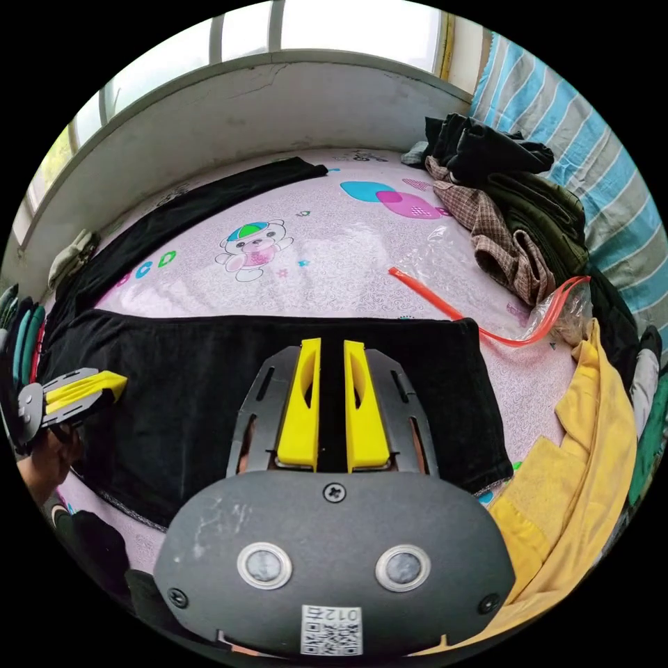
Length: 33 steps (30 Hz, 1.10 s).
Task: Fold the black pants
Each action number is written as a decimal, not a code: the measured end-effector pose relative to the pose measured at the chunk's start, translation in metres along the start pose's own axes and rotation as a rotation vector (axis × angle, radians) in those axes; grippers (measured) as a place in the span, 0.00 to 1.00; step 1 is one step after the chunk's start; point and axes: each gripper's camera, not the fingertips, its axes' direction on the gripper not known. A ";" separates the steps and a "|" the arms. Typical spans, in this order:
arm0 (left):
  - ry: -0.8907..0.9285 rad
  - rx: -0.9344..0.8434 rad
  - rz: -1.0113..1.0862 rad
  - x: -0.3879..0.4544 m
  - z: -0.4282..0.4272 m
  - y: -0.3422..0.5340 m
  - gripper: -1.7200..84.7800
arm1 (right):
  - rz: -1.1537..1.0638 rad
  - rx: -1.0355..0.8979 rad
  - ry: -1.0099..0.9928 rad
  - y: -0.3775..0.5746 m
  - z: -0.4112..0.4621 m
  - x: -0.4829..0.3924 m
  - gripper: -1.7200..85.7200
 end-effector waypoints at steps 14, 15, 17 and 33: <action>0.056 0.105 -0.163 -0.052 -0.070 0.013 0.03 | -0.121 0.083 -0.138 -0.014 -0.035 -0.082 0.06; 0.011 0.119 -0.205 -0.065 -0.085 0.022 0.03 | -0.140 0.085 -0.162 -0.017 -0.038 -0.096 0.06; -0.062 0.149 -0.271 -0.090 -0.108 0.038 0.03 | -0.206 0.103 -0.309 -0.024 -0.045 -0.160 0.07; -0.340 0.064 -0.669 -0.250 -0.175 0.131 0.03 | -0.472 -0.033 -0.385 0.021 0.005 -0.374 0.09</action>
